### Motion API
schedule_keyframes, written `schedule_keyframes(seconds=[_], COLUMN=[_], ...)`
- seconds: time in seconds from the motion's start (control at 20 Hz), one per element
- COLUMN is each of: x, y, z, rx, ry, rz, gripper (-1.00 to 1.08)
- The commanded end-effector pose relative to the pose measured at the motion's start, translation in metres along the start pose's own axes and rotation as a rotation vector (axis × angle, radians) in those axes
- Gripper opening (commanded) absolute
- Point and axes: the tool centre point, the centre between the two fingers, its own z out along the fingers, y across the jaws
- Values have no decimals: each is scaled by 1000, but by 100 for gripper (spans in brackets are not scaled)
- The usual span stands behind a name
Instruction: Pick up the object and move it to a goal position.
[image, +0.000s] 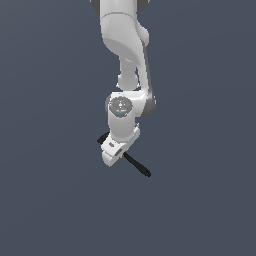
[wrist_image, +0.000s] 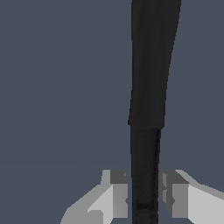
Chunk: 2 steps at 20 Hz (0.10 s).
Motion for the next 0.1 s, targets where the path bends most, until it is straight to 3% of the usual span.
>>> schedule_keyframes(seconds=[0.0,0.05], x=[1,1], y=[1,1], z=[-1,-1], rx=[-1,-1], ry=[1,1], rz=[0,0], gripper=[-100,-100])
